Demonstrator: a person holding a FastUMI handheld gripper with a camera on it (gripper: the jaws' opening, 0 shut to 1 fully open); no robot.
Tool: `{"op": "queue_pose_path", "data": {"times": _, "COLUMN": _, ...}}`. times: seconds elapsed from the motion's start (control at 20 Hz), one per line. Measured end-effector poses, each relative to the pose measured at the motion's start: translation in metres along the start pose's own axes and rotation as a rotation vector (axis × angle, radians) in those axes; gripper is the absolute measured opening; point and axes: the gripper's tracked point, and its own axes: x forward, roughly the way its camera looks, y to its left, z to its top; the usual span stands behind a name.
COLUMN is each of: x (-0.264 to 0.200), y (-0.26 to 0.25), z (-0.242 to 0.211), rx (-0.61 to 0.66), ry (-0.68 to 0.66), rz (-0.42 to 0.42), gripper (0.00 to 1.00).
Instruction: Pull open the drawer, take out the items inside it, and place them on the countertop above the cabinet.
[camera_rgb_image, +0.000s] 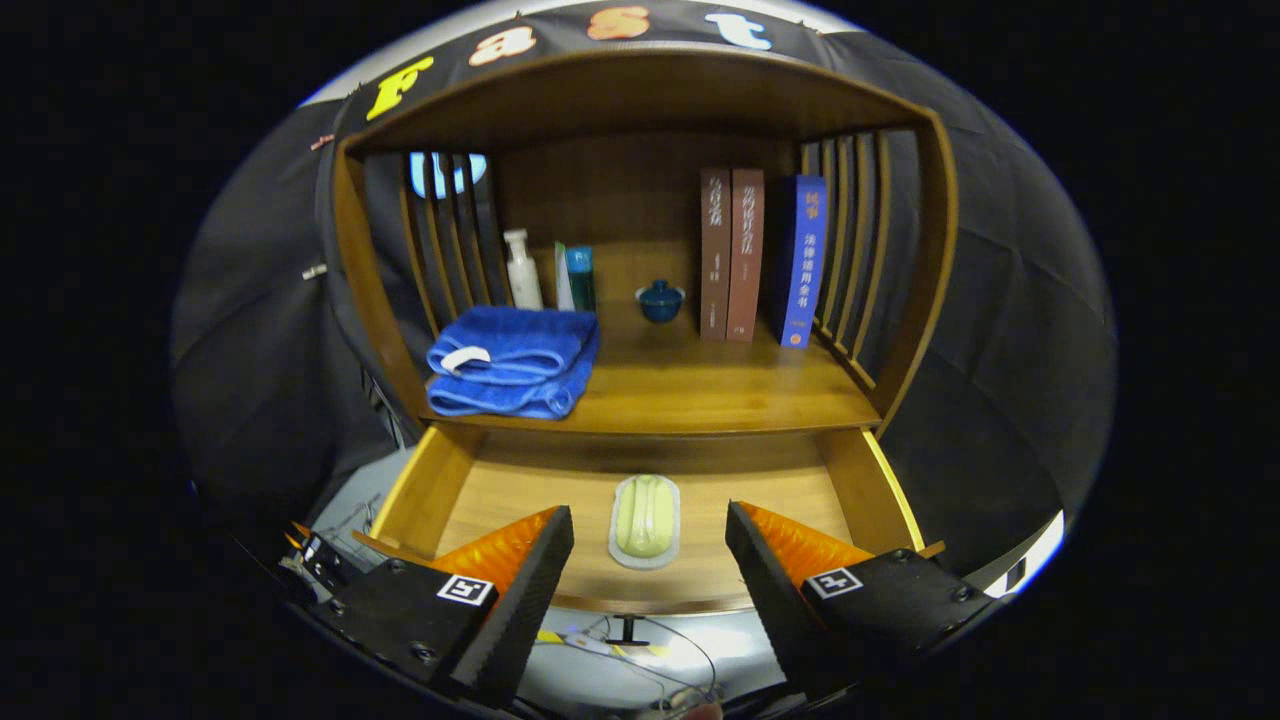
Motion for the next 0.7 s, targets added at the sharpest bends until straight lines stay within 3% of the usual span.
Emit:
{"op": "queue_pose_path", "data": {"times": 0.4, "x": 0.098, "y": 0.001, "z": -0.049, "rx": 0.012, "ry": 0.295, "rz": -0.036, "gripper": 0.97}}
{"op": "queue_pose_path", "data": {"times": 0.7, "x": 0.145, "y": -0.005, "z": -0.076, "rx": -0.009, "ry": 0.367, "rz": -0.091, "gripper": 0.87}}
